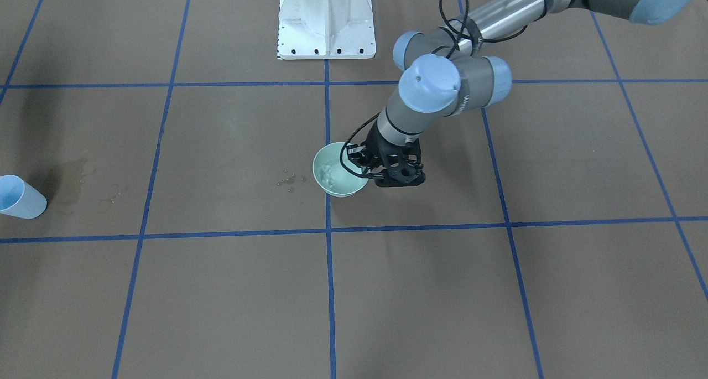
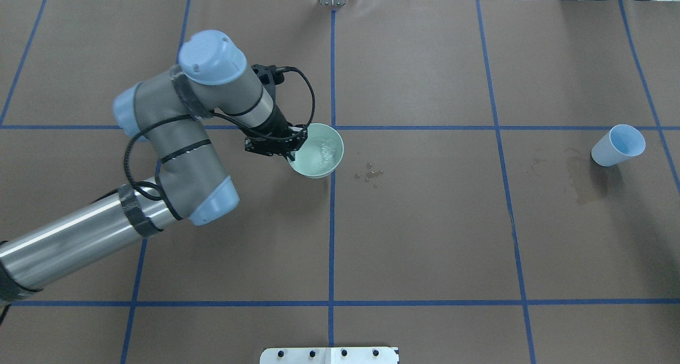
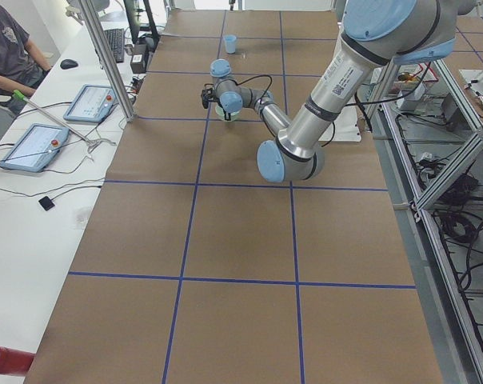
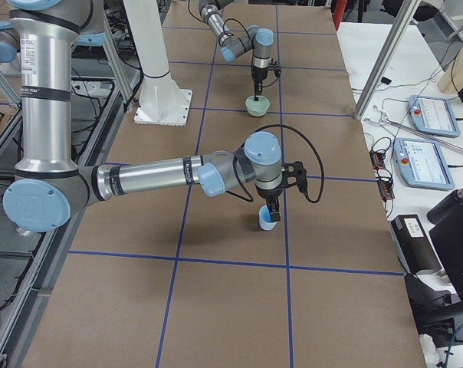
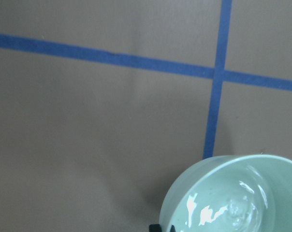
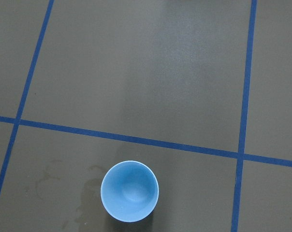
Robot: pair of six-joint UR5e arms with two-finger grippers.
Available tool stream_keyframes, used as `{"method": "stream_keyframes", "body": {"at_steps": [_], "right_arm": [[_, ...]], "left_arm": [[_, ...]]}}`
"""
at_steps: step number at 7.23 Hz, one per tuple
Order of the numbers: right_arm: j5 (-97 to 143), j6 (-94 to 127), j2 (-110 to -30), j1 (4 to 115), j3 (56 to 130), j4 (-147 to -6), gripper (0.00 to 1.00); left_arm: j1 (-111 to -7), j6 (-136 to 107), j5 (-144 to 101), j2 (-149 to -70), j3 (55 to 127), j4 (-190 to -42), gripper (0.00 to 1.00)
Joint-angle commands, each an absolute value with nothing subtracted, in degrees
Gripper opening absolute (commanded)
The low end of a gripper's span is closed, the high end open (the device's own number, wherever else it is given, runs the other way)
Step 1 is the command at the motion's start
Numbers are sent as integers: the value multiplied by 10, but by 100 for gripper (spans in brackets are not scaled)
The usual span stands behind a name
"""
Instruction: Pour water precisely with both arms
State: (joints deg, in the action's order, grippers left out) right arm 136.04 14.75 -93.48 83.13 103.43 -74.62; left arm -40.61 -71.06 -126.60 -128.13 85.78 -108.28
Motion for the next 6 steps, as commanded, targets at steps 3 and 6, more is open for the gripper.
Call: {"method": "stream_keyframes", "body": {"at_steps": [3,6], "right_arm": [[1361,147,-934,831,1029,-746,99],[1361,147,-935,831,1029,-746,99]], "left_arm": [[-584,-374,-1339,-986,967,-1084,0],[-635,-247,-1336,-951,891,-1084,0]]}}
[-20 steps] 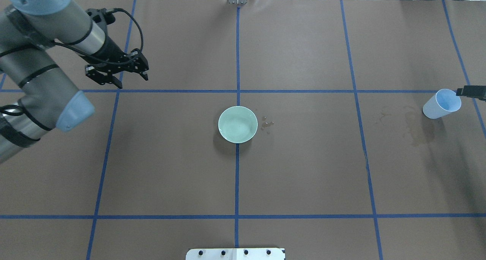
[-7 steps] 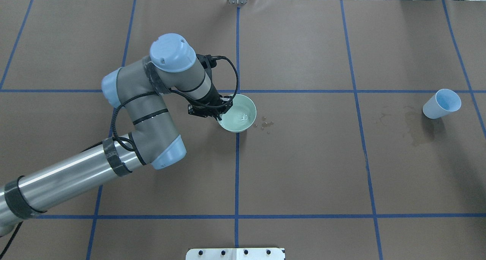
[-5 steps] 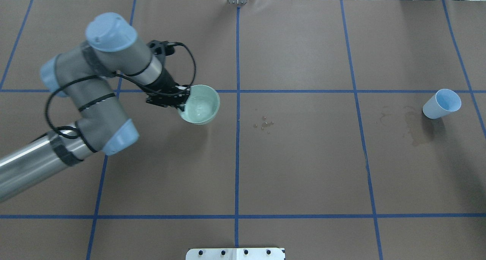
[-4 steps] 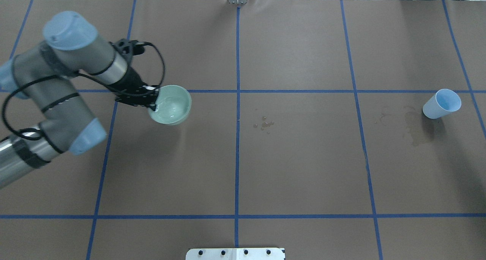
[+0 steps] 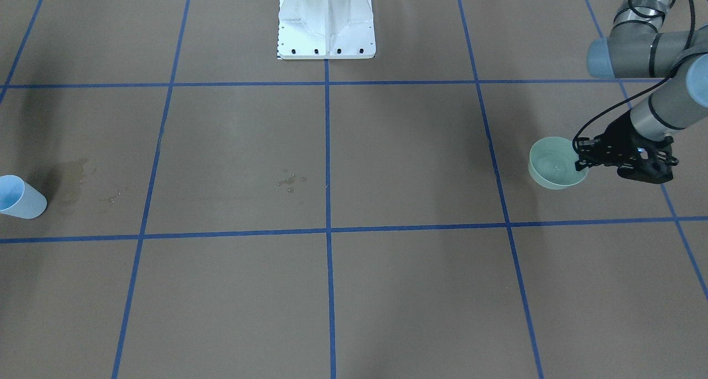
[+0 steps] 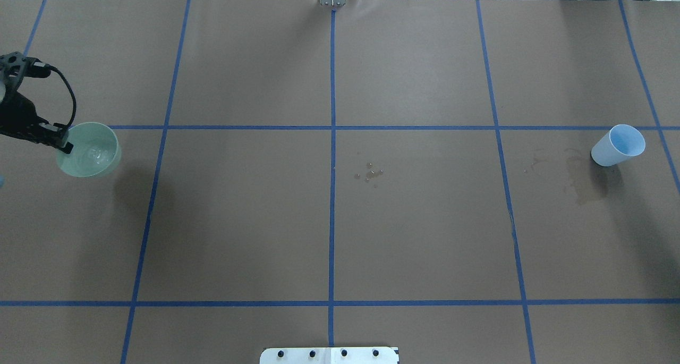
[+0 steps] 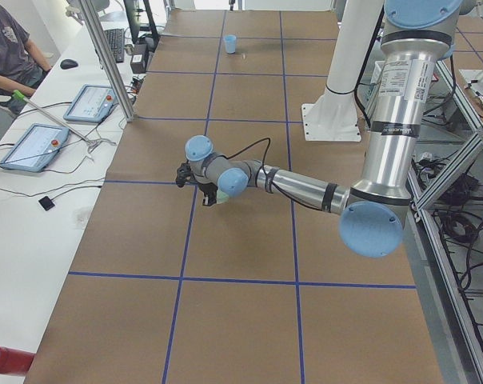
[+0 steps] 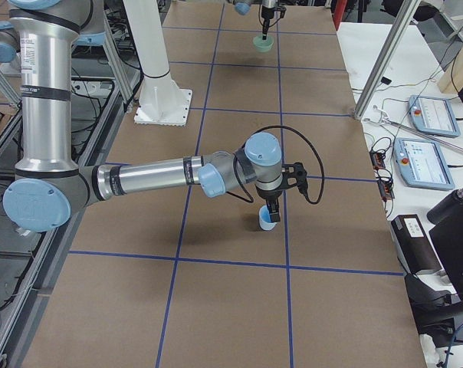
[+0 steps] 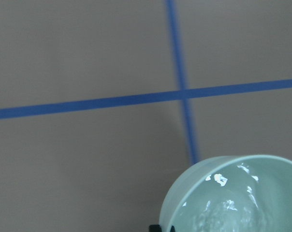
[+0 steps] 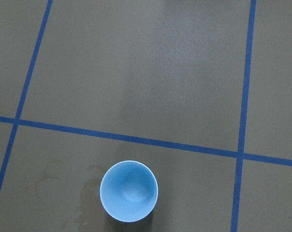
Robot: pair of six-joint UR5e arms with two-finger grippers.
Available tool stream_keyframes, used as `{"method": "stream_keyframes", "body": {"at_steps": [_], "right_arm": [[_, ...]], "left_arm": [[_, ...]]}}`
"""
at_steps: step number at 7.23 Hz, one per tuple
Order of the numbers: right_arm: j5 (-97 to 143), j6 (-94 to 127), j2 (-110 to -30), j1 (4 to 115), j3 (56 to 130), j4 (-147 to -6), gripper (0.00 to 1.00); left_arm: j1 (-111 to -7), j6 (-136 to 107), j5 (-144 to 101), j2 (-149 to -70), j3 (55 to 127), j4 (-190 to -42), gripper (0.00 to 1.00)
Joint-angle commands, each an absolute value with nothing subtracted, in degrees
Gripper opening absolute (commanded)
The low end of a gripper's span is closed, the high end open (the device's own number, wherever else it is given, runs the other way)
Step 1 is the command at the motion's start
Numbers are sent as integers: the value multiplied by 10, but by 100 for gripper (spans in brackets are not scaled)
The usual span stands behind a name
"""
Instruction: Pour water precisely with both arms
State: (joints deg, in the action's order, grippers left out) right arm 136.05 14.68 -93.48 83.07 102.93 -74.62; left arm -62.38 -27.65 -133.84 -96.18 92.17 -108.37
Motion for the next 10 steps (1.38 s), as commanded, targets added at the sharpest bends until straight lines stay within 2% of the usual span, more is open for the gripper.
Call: {"method": "stream_keyframes", "body": {"at_steps": [1,2,3,4,5,8,10], "right_arm": [[1361,147,-935,831,1029,-746,99],[1361,147,-935,831,1029,-746,99],[1361,148,-935,831,1030,-746,99],[1361,148,-935,830,1028,-746,99],[1361,155,-935,829,1028,-748,99],[1354,156,-938,829,1015,-758,99],[1360,150,-933,830,1000,-759,99]], "left_arm": [[-635,-247,-1335,-950,877,-1084,0],[-634,-246,-1334,-949,865,-1083,0],[-635,-246,-1335,-950,860,-1083,35],[-645,-246,-1337,-953,865,-1078,97],[-679,-246,-1358,-956,875,-1076,100],[-786,-226,-1433,-949,932,-1074,100],[-842,-102,-1406,-911,926,-1058,100]]}}
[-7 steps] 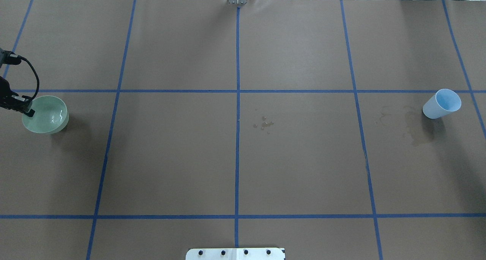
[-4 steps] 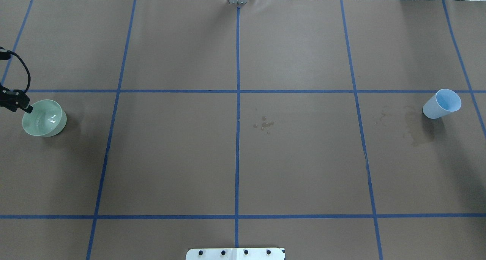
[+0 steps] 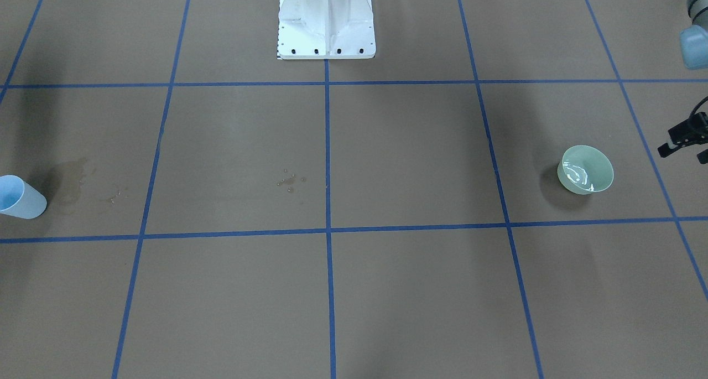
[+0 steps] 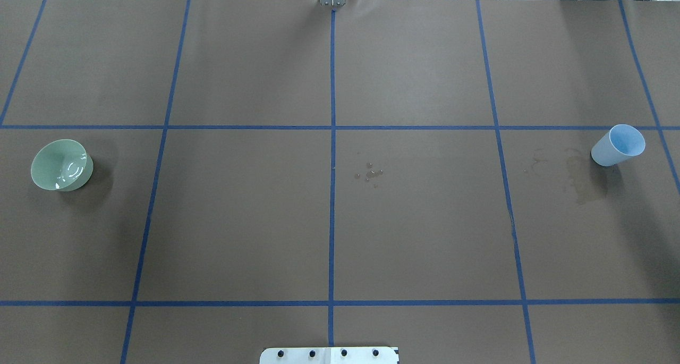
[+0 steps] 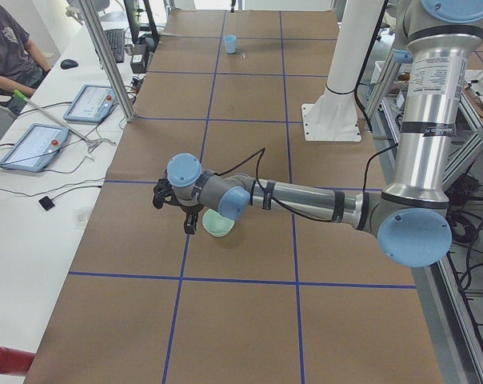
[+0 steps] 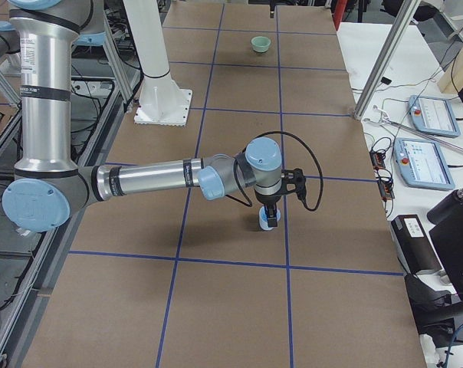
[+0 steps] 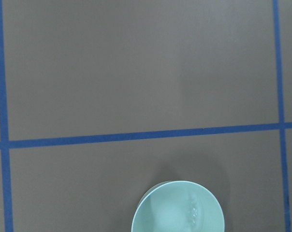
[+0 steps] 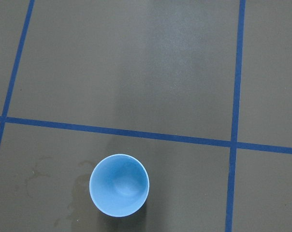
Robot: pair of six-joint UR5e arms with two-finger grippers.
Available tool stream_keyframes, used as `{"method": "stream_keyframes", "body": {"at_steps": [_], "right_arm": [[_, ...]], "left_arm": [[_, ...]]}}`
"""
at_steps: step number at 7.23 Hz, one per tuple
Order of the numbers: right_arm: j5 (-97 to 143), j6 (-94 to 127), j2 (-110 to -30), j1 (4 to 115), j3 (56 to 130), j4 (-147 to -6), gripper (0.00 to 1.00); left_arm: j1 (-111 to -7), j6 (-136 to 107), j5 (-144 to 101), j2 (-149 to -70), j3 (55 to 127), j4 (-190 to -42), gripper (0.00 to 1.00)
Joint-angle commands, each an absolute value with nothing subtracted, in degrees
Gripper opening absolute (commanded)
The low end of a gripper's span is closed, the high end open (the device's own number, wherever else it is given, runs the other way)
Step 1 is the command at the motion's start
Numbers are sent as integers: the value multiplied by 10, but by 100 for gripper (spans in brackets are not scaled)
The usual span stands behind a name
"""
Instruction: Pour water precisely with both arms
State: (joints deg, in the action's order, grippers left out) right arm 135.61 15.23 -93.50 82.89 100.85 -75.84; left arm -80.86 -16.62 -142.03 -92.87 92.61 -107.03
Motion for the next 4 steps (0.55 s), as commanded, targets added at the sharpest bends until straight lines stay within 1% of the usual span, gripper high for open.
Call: {"method": "stream_keyframes", "body": {"at_steps": [1,2,4], "right_arm": [[1362,150,-933,830,999,-772,99],[1367,149,-927,830,1009,-805,99],[1368,148,-929,831,1009,-807,99]], "left_arm": [[-852,-100,-1382,-911,929,-1046,100],[-853,-98,-1348,-911,929,-1046,100],[-853,-80,-1345,-911,946,-998,100]]}}
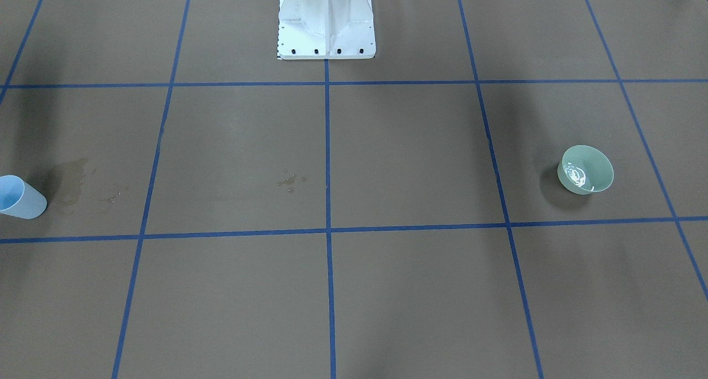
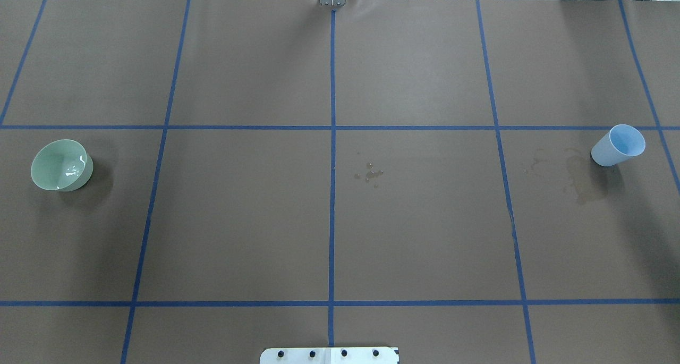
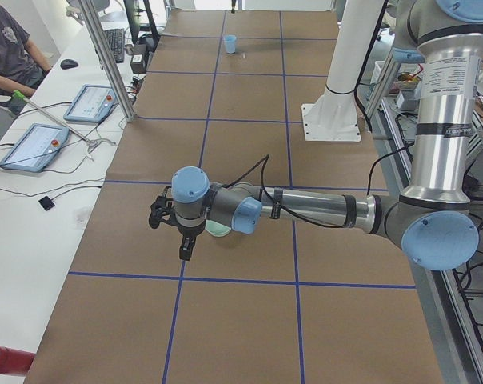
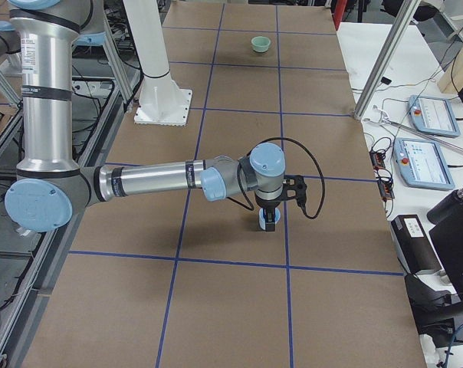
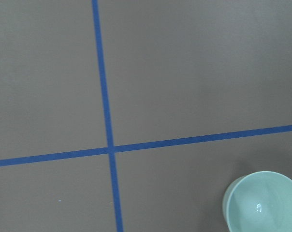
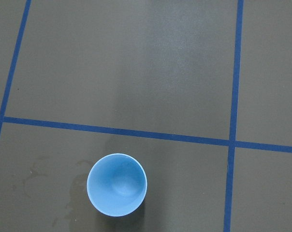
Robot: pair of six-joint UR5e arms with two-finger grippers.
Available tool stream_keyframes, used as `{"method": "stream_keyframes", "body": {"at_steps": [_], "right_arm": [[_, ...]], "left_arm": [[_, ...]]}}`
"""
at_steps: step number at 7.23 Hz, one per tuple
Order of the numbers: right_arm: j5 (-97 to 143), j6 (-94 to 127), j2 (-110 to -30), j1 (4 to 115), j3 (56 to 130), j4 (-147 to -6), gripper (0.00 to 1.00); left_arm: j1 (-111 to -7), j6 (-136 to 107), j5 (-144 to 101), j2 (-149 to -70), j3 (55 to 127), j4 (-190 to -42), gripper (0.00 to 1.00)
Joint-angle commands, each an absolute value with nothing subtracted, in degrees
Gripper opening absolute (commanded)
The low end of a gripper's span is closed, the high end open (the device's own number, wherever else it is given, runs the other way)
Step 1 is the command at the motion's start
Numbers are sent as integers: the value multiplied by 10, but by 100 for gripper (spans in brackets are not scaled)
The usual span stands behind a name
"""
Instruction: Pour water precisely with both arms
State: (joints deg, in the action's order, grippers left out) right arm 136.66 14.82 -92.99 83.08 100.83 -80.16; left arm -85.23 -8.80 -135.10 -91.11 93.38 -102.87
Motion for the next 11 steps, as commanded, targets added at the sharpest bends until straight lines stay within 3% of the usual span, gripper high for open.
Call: {"method": "stream_keyframes", "body": {"at_steps": [1,5,9,11], "right_arm": [[1367,149,-936,831,1010,-806,99],[1360,154,-951,833,1012,-801,99],[1341,149,-974,839,1006,-800,99],[1319,153,-966,839,1002,-801,99]], "left_arm": [[-853,-80,-1347,-911,947,-992,100],[-853,-81,-1353,-908,971,-941,100],[-854,-81,-1378,-841,1078,-891,100],[-855,-81,-1373,-832,1071,-891,100]]}}
